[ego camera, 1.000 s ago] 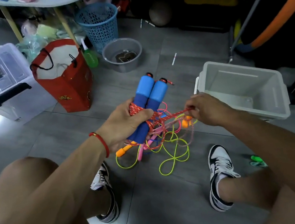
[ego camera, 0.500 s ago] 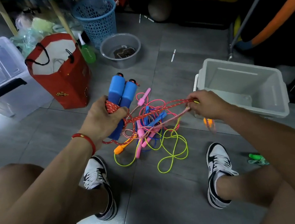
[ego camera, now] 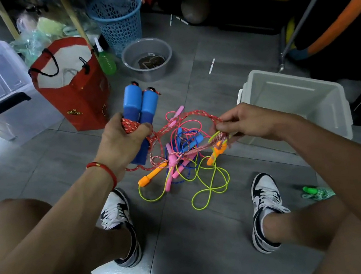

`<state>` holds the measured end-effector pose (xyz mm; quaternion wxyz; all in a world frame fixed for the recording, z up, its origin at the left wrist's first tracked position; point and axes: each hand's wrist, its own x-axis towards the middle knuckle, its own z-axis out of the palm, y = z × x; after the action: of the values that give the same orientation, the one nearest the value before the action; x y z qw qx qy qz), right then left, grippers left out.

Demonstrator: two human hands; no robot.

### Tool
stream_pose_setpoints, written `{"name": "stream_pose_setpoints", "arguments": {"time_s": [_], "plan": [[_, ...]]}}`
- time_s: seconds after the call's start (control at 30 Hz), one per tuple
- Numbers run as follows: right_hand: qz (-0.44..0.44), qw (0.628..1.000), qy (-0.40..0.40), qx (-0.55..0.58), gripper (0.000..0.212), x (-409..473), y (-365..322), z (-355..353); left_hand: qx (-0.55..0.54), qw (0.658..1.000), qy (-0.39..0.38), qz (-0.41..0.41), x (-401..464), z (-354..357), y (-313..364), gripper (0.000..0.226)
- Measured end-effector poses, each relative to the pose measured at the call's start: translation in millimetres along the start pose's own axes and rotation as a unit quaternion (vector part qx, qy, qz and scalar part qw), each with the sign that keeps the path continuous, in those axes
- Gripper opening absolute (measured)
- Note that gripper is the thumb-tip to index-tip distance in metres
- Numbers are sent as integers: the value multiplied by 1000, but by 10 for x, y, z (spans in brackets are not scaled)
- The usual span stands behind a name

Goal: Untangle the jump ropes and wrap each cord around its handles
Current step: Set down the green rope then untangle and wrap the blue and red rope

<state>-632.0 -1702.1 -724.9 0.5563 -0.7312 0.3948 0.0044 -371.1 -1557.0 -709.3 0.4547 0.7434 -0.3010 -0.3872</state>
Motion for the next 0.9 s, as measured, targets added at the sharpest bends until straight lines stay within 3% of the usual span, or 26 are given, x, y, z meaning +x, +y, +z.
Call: {"name": "stream_pose_setpoints", "arguments": {"time_s": [0.27, 0.57, 0.73, 0.9], "plan": [[-19, 994, 70, 81, 15, 48, -245, 276, -217, 964, -146, -35, -273, 491, -41, 27], [-2, 981, 142, 135, 17, 10, -353, 386, -233, 930, -281, -38, -245, 623, -15, 40], [27, 974, 196, 114, 13, 30, -246, 435, -184, 947, -263, -24, -218, 650, -29, 39], [68, 944, 230, 227, 5, -13, -162, 495, -208, 952, -224, -23, -172, 594, -16, 27]]}}
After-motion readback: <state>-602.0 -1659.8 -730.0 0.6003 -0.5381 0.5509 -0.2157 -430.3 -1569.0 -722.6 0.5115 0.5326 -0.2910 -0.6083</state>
